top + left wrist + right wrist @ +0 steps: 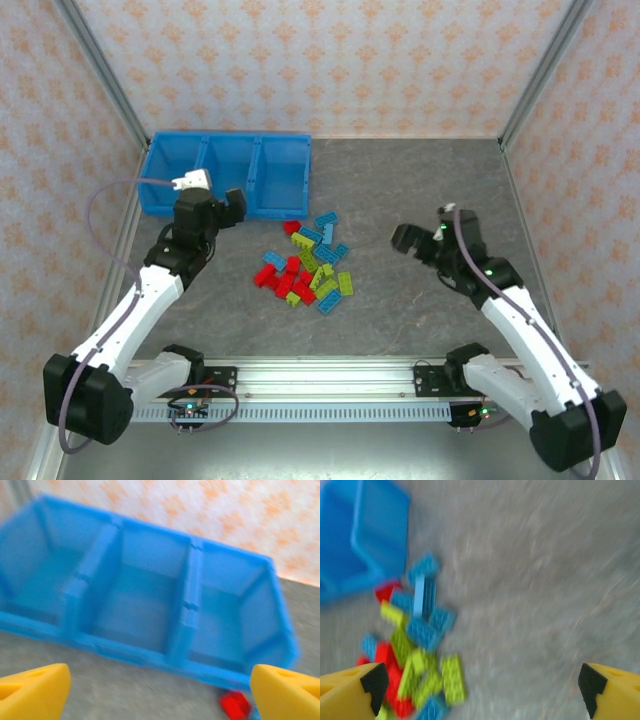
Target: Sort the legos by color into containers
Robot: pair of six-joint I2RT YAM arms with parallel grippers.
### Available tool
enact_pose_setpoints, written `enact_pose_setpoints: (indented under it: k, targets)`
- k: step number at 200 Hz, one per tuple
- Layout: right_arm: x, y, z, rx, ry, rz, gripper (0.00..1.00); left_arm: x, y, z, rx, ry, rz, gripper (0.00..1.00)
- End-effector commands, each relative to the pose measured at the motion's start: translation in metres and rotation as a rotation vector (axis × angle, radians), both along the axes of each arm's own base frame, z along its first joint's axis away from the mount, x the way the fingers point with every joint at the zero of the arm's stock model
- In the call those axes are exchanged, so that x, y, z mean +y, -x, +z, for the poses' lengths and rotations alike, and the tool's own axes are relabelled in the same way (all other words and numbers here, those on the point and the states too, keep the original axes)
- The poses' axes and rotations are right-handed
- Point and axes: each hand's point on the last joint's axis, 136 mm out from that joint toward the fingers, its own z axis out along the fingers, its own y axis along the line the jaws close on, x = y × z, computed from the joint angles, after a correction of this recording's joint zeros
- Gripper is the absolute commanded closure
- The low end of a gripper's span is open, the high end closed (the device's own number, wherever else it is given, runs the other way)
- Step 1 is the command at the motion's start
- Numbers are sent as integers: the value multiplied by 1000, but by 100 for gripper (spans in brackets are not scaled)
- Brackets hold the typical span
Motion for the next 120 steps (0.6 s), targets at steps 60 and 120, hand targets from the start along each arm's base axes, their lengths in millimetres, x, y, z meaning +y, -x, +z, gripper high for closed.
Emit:
enact_pose_setpoints:
  k: [60, 120]
  targets:
    - [79, 36, -24, 185, 109, 242, 1, -90, 52, -121, 493, -3, -136, 20]
    - [76, 35, -30, 191, 112, 199, 1, -64, 94, -154, 577, -65, -149, 27]
